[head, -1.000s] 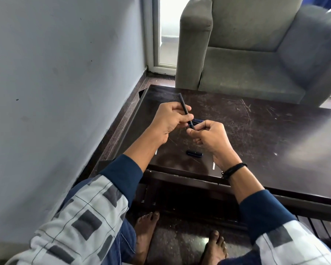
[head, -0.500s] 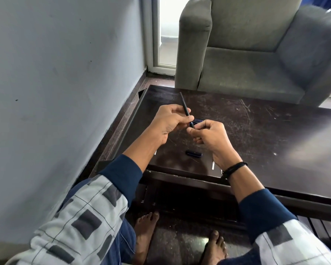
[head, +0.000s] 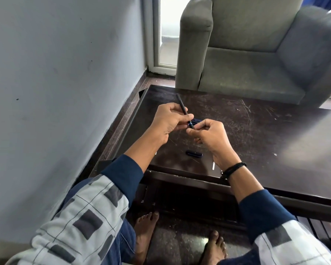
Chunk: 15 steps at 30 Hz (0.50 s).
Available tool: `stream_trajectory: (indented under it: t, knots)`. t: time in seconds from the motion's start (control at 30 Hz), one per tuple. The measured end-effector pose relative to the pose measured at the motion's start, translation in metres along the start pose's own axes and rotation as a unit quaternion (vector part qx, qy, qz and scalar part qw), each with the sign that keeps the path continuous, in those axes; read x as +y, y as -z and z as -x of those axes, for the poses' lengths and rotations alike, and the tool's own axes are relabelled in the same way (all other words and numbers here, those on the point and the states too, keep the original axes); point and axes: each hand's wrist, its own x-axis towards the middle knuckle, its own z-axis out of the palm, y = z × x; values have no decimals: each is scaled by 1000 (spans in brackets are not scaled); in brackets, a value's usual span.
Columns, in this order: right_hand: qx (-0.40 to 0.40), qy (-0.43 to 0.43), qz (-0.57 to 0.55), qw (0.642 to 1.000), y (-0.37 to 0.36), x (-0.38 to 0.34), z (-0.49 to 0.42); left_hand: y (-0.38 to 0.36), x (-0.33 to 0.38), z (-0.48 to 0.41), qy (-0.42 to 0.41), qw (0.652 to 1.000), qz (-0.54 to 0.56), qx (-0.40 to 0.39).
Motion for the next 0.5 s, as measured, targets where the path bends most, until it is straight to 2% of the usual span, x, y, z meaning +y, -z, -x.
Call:
stream_trajectory:
  t: [0.17, 0.3, 0.5]
  knots:
    - [39, 46, 120, 991, -3, 2, 0, -5, -6, -2, -2, 999, -32, 39]
    - [65, 61, 148, 985, -2, -2, 4, -8, -7, -3, -14, 998, -21, 50]
    - [56, 36, 78, 995, 0, -4, 3, 5, 3, -2, 74, 983, 136, -100]
